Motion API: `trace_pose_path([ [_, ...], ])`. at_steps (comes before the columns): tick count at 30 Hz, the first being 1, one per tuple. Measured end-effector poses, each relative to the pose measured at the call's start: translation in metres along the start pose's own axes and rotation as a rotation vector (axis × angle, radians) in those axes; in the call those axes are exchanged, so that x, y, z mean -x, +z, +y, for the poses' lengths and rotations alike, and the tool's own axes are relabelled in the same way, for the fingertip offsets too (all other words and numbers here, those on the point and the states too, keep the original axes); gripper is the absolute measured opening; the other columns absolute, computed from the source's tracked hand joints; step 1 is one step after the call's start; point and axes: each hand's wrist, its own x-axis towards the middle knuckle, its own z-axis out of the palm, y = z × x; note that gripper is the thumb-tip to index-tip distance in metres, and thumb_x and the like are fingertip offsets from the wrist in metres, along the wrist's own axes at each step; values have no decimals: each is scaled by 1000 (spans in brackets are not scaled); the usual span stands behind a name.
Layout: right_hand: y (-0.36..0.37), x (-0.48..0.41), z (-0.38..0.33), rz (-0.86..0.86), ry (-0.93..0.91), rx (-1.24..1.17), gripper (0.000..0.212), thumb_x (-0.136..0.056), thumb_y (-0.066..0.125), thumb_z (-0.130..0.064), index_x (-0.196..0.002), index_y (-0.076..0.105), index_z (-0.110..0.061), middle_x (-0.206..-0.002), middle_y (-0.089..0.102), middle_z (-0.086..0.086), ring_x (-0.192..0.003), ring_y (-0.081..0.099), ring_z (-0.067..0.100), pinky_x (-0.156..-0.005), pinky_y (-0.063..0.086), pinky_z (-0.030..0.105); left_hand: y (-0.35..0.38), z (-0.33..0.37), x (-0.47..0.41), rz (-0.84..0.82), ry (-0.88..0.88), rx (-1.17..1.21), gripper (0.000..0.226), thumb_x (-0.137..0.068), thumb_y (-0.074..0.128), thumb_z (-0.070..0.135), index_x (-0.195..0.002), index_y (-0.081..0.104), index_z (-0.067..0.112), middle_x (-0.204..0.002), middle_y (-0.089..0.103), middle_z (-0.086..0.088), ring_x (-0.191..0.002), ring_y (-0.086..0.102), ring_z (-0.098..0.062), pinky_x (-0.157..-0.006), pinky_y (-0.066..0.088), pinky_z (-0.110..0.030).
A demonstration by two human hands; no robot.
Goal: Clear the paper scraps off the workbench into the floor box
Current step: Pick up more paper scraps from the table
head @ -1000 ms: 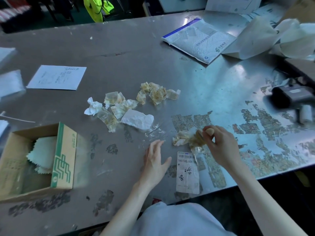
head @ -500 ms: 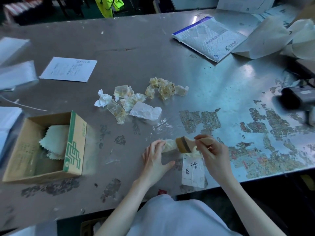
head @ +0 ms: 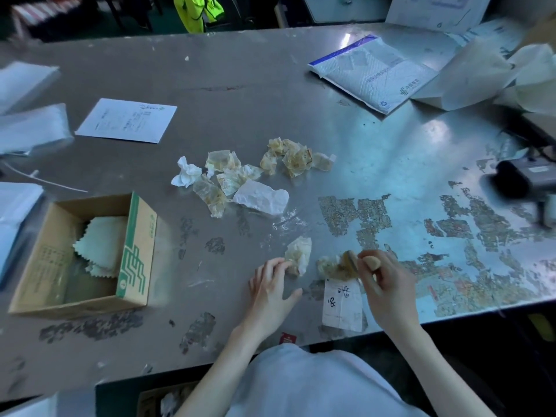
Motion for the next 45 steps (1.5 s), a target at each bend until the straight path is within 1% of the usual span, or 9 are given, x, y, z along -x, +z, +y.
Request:
trace_pose_path([
  [5,19,1,-17,-24,92,-141,21,-87,58,-20,-67,56,-16,-65,60,-1,-50,44,17,-48,34,32,-6,-1,-4,-37,-2,119,65,-83,65,39,-138,34,28,-148,17,4,-134,26,-17,-107,22,-34],
  [8,29,0,-21,-54,191,-280,23,-87,61,-1,-65,54,4,-76,63,-9,-54,49,28,-50,36,37,-9,-2,-9,-71,32,6,68,-79,65,46,-139,34,34,-153,19,7,-137,19,-15,-106,19,-39],
  [13,25,-5,-20,-35,314,-370,17,-86,62,-3,-70,63,-8,-61,63,0,-55,52,23,-54,38,39,-9,-3,-3,-46,57,-118,58,-81,63,43,-134,42,31,-148,29,9,-136,22,-16,-103,22,-37],
  [19,20,-21,-17,-50,257,-307,13,-89,61,-11,-77,67,-12,-75,66,0,-67,55,41,-55,44,50,-8,-10,4,19,62,-154,44,-82,64,30,-124,51,29,-137,43,6,-127,35,-18,-96,30,-35],
  [22,23,-20,-19,-141,253,-347,10,-89,62,-12,-81,69,-15,-72,64,19,-62,52,42,-48,40,44,-9,-15,7,78,72,-154,33,-80,67,26,-113,60,26,-123,54,4,-115,45,-19,-86,34,-32],
  [25,33,-15,-27,-200,223,-389,8,-84,61,-21,-78,67,-19,-66,61,18,-60,51,41,-48,39,45,-16,-21,8,144,53,-131,24,-77,68,21,-100,61,20,-107,58,4,-99,51,-22,-78,40,-33],
  [31,49,-17,-33,-287,195,-441,11,-83,59,-22,-74,65,-19,-64,60,13,-56,49,40,-47,38,46,-31,-34,17,144,22,-76,39,-82,68,17,-119,56,16,-109,51,0,-100,45,-17,-79,45,-27],
  [37,53,-53,-36,-232,252,-552,12,-88,60,-3,-80,67,-10,-62,63,2,-53,54,8,-49,40,19,-35,-36,16,168,56,-38,28,-81,70,11,-108,66,15,-100,54,2,-92,47,-15,-74,49,-27],
  [45,61,-97,-31,-114,228,-529,11,-89,58,-5,-84,67,-8,-75,64,7,-59,54,13,-50,40,21,-43,-45,6,191,71,55,7,-87,61,7,-89,66,12,-86,55,1,-82,54,-12,-69,48,-32],
])
